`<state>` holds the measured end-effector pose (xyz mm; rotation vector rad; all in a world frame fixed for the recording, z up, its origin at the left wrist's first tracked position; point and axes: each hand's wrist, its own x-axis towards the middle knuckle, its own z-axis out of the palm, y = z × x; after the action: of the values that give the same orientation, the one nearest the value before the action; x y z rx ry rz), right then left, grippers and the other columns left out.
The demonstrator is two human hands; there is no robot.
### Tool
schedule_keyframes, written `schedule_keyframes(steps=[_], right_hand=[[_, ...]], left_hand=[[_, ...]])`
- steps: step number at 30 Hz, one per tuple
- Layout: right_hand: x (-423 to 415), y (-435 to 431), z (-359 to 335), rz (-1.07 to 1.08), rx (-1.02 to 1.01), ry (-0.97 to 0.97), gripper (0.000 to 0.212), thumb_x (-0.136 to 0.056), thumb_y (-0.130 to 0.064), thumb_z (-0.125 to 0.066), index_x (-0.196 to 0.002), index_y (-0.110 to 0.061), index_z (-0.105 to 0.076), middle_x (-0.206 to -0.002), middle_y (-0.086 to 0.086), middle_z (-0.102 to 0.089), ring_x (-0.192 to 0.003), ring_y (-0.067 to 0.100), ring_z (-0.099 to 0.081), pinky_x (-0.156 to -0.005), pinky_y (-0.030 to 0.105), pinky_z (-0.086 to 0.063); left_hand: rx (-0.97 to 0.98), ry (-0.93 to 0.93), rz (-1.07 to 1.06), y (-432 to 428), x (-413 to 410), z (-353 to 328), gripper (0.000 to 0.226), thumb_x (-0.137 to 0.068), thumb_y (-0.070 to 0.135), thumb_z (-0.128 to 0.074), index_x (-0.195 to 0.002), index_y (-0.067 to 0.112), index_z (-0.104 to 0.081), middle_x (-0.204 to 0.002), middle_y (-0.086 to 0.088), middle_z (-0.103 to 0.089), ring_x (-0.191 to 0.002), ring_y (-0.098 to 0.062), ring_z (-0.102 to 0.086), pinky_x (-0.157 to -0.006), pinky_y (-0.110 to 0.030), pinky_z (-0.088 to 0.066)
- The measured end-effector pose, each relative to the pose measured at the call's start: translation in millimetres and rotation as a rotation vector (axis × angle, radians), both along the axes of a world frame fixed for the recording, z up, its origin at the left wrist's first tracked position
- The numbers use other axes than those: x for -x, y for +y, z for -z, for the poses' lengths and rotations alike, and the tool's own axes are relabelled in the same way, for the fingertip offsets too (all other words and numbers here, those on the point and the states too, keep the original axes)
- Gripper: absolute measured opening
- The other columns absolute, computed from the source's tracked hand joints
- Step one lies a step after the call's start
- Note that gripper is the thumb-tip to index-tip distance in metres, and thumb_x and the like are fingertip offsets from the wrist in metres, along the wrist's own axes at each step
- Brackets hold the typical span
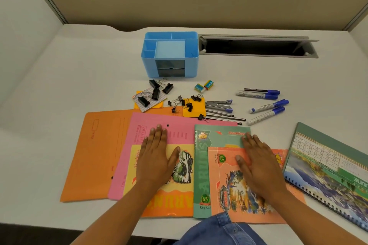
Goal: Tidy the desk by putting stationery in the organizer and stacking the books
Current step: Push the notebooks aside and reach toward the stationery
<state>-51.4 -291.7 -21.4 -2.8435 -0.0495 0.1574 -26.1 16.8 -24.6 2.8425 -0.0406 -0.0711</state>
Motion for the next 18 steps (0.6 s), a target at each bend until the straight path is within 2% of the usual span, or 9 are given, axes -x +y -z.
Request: schedule_keyframes(steps=[9,13,16,18], right_hand=[[0,0,1,0.007,-0.010,0.012,0.069,-0.094,-0.065,-0.014,-0.154,-0.029,-0.015,-0.158,-0.013,-0.008,-0.147,0.006,-0.001,-0.117,0.029,0.000],[-2,0,0,0.008,-0.038,0.020,0.070,-0.093,-0.067,-0.013,-0.152,-0.030,-0.015,-0.157,-0.013,-0.009,-0.147,0.006,-0.003,-0.118,0.030,-0.001],[-3,1,-6,0.034,-0.121,0.009,0.071,-0.092,-0.068,-0.021,-0.150,-0.028,-0.029,-0.155,-0.014,-0.019,-0.146,0.007,-0.013,-0.118,0.033,-0.010],[-10,5,-17,0.076,-0.195,-0.043,0.066,-0.091,-0.063,-0.032,-0.142,-0.025,-0.044,-0.148,-0.011,-0.039,-0.141,0.013,-0.031,-0.114,0.036,-0.023]], left_hand=[[0.006,-0.003,-0.001,1,0,0,0.077,-0.093,0.066,-0.016,-0.155,0.021,-0.003,-0.162,0.006,0.006,-0.149,-0.010,0.009,-0.120,-0.031,0.004],[0.033,-0.014,-0.005,1,-1,0,0.076,-0.094,0.065,-0.020,-0.155,0.020,-0.010,-0.162,0.006,0.001,-0.149,-0.011,0.004,-0.121,-0.033,-0.002],[0.038,-0.016,-0.006,2,0,2,0.076,-0.094,0.064,-0.023,-0.155,0.020,-0.014,-0.162,0.005,-0.003,-0.149,-0.011,0.001,-0.121,-0.031,0.000],[0.027,-0.011,-0.004,2,-1,2,0.075,-0.094,0.064,-0.023,-0.155,0.019,-0.015,-0.162,0.004,-0.005,-0.149,-0.011,-0.001,-0.120,-0.030,0.001]])
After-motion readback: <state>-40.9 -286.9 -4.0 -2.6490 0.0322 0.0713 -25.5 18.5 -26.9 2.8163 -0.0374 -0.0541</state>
